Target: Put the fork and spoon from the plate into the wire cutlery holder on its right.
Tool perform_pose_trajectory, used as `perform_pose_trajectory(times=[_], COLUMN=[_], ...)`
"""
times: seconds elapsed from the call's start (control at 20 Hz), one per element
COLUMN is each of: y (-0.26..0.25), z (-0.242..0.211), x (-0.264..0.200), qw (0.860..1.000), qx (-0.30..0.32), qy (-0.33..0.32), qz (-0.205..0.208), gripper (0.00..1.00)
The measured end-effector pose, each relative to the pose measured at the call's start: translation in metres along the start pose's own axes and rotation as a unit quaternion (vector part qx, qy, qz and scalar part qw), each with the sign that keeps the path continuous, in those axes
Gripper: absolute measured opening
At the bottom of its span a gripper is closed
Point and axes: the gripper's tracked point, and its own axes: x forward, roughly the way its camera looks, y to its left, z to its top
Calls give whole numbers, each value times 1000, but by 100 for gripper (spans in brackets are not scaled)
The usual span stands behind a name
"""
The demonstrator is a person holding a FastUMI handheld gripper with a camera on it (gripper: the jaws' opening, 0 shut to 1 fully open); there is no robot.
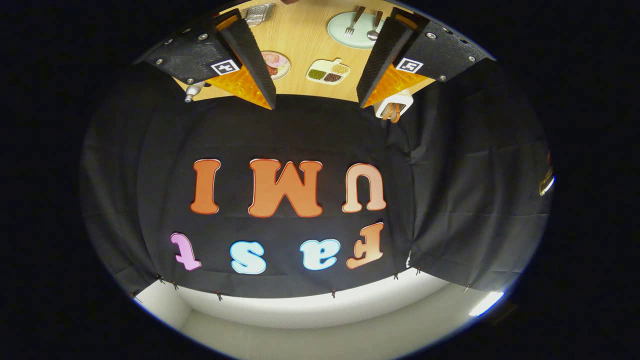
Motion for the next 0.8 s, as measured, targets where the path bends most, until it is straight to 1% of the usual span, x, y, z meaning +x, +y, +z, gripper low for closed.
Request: perform_pose_trajectory(times=[0.1,0.25,0.4,0.5,0.6,0.7,0.8], y=[1,17,37,53,70,87,100], z=[-12,-41,-77,-106,-133,-168,-200], x=[5,12,21,29,35,40,44], qw=[1000,997,990,982,970,952,933], qx=[-12,-6,4,4,2,0,2], qy=[19,68,132,183,235,299,353], qz=[12,40,52,53,56,60,65], gripper=[97,97,97,97,97,97,92])
